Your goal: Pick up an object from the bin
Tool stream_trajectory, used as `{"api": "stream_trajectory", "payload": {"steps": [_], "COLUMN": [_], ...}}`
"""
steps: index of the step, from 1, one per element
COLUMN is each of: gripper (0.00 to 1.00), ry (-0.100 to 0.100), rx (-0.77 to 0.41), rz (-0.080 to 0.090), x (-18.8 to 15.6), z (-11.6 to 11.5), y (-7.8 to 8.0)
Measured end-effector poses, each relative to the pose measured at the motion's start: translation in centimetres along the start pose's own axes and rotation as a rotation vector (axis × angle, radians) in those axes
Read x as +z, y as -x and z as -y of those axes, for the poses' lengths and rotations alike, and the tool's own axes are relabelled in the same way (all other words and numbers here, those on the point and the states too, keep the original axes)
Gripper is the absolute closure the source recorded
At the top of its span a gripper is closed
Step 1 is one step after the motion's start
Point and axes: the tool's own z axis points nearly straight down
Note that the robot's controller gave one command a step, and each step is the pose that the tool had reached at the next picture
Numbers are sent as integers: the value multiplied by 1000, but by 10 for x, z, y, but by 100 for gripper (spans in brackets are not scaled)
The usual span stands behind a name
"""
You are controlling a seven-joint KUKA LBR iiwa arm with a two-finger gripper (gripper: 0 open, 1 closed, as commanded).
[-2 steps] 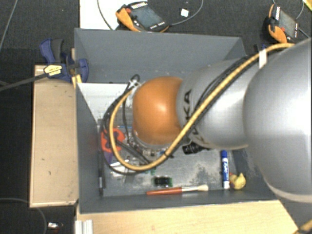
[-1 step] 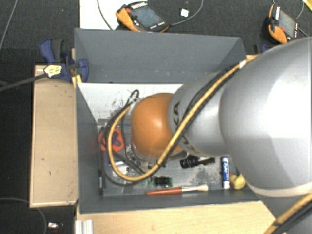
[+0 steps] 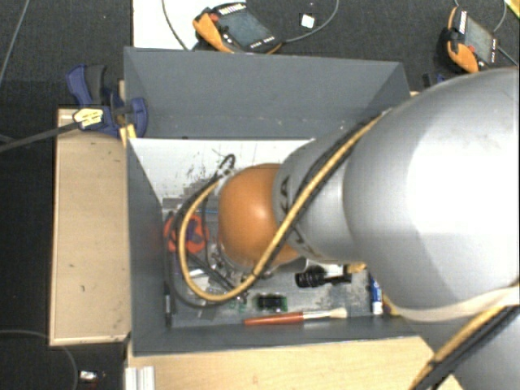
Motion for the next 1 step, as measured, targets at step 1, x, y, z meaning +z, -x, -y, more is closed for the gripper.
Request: {"api": "stream_trajectory", "payload": {"steps": [1], "gripper": [100], "ry": [-5], "rx": [-128], "rz": [-7], "x": [0], "z": [-19], "y": [-15]}}
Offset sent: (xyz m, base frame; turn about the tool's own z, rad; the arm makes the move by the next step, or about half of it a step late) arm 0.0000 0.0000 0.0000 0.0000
